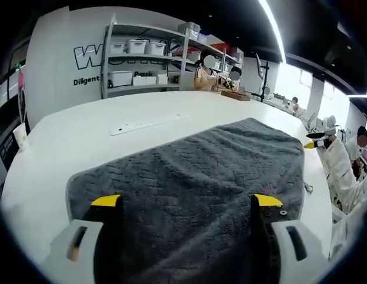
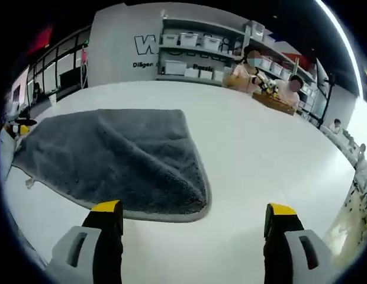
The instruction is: Open the folded towel by lifting each exposed corner and separating the folded layers until the towel lies flat within the target outline without major curled edges
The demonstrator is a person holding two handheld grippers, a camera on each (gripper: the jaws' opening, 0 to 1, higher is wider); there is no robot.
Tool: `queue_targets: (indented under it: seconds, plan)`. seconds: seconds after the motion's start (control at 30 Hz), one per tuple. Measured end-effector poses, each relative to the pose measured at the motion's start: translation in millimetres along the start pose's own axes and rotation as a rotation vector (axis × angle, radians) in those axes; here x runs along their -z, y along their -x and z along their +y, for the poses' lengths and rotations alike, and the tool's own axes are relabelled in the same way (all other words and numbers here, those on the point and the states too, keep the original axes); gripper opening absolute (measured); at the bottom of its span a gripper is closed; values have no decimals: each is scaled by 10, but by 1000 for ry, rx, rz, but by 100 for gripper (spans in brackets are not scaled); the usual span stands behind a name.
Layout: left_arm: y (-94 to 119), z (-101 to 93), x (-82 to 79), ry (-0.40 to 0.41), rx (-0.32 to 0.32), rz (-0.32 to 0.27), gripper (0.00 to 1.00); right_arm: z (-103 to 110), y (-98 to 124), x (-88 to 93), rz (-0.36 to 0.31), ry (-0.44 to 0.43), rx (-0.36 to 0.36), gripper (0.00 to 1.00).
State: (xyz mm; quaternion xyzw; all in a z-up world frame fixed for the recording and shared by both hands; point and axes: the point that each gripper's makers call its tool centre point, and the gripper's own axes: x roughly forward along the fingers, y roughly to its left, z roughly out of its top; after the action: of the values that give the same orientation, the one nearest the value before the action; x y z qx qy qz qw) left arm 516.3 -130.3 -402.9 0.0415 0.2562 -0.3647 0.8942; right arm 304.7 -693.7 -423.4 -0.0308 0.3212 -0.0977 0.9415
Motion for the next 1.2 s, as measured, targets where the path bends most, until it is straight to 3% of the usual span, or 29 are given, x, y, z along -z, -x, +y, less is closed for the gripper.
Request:
queue_targets:
  seconds: [0.23, 0.7, 1.03, 1.2]
  plan:
    - [2, -23, -15, -8, 4, -2, 87, 154, -6, -36, -11, -9, -62, 99]
    - [20, -13, -2, -13, 4, 3, 88, 237, -17, -42, -11, -11, -82, 96]
    - [65, -65, -103, -26, 4, -28, 88, 306, -50, 11, -12, -14, -100, 93]
    - [118, -38, -153, -11, -16, -50, 88, 344, -88, -1, 4, 34, -103, 94]
